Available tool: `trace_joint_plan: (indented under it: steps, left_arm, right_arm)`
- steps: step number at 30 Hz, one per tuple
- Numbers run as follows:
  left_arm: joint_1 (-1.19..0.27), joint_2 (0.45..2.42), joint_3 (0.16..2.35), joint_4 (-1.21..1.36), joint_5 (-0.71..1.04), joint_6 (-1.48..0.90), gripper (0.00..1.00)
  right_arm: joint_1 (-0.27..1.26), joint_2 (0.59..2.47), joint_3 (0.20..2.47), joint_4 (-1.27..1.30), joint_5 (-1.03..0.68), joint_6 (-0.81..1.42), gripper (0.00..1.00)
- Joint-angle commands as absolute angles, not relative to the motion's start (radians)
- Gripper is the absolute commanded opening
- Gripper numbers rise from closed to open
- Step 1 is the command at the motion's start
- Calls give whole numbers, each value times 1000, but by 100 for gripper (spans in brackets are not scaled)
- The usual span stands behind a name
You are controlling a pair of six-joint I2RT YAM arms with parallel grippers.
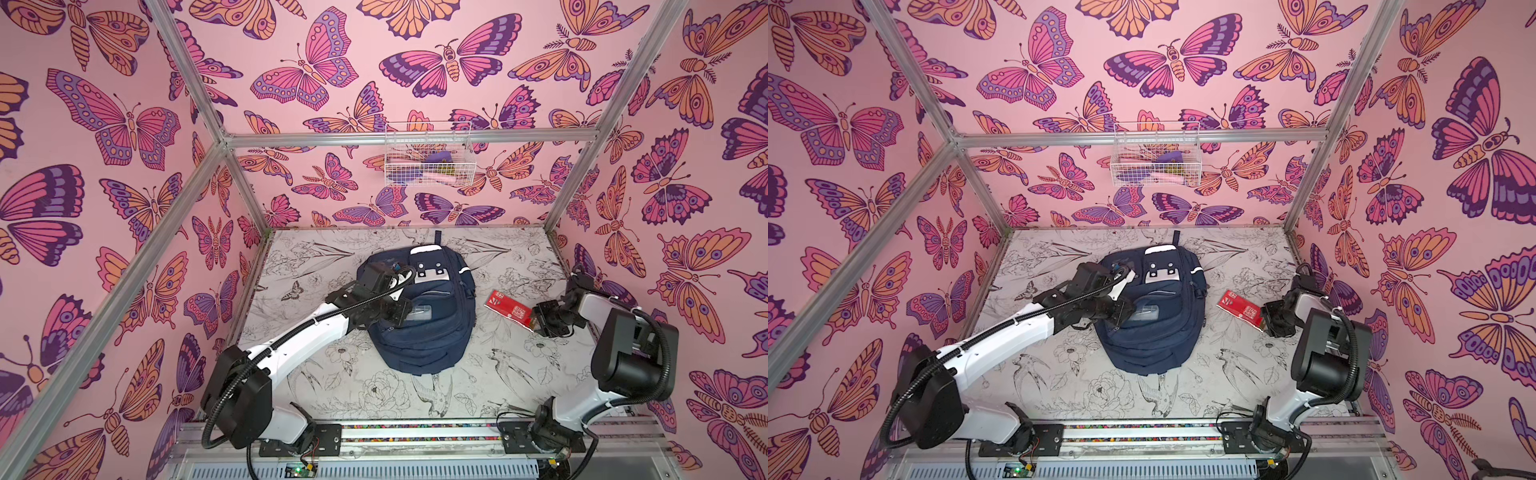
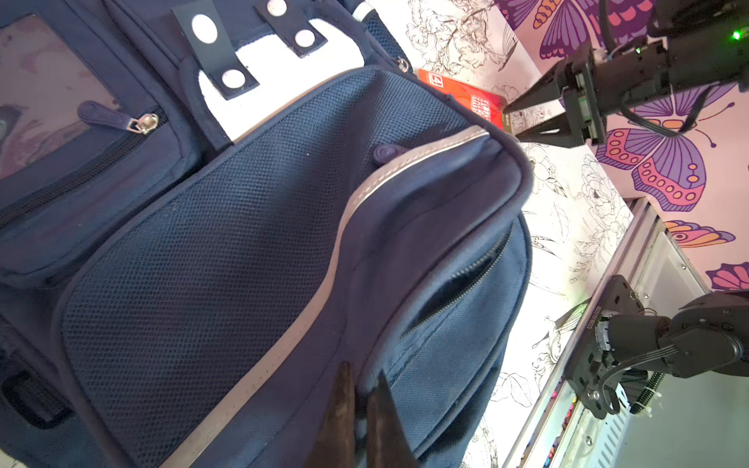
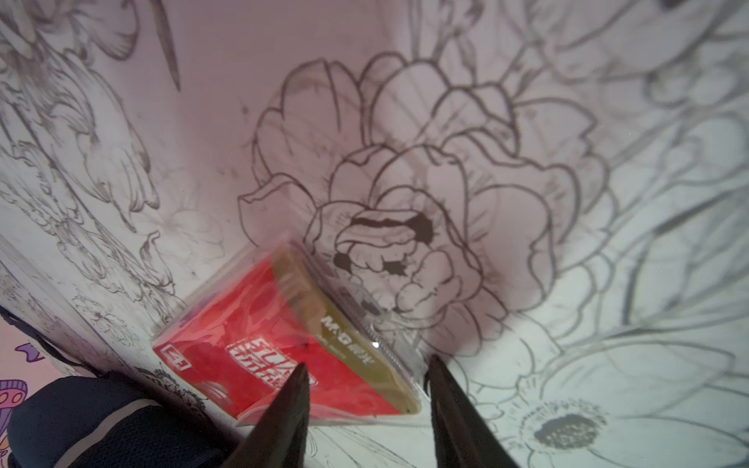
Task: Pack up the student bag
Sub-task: 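Move the right gripper down to the red pencil case on the table, then close the right gripper on the red pencil case's edge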
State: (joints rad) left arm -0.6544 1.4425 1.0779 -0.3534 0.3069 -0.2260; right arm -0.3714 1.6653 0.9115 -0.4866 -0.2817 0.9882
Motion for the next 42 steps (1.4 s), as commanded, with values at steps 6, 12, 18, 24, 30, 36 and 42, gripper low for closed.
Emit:
trace_joint_plan:
  steps: [6,12,18,24,30,36,42]
  left_arm:
    - [-649,1462,1126,-367,357,-233,4]
    - [-649,1457,1131,-368,370,-230,5]
    - [-649,1461,1137,-377,383,-227,6]
    - [-649,1488,1159,-394,386,-208,5]
    - [-648,1498,1161,-402,407,-179,5]
    - [-649,1513,1158,-402,441,-157,6]
    - [-650,1519,1178,-403,430,-144,6]
  right_arm:
    - [-332,1585,813,-544,-184,1023,48]
    - [-266,1476,820,-618,-182,1053,49]
    - [-255,1533,873,-580,-175,1134,49]
    - [-253,1624,936,-561,-142,1184,48]
    - [-253,1727,982,-602,-142,1187,45]
    - [-252,1777,1010,-618,-130,1177,42]
    - [-255,1821,1042,-633,-130,1150,12]
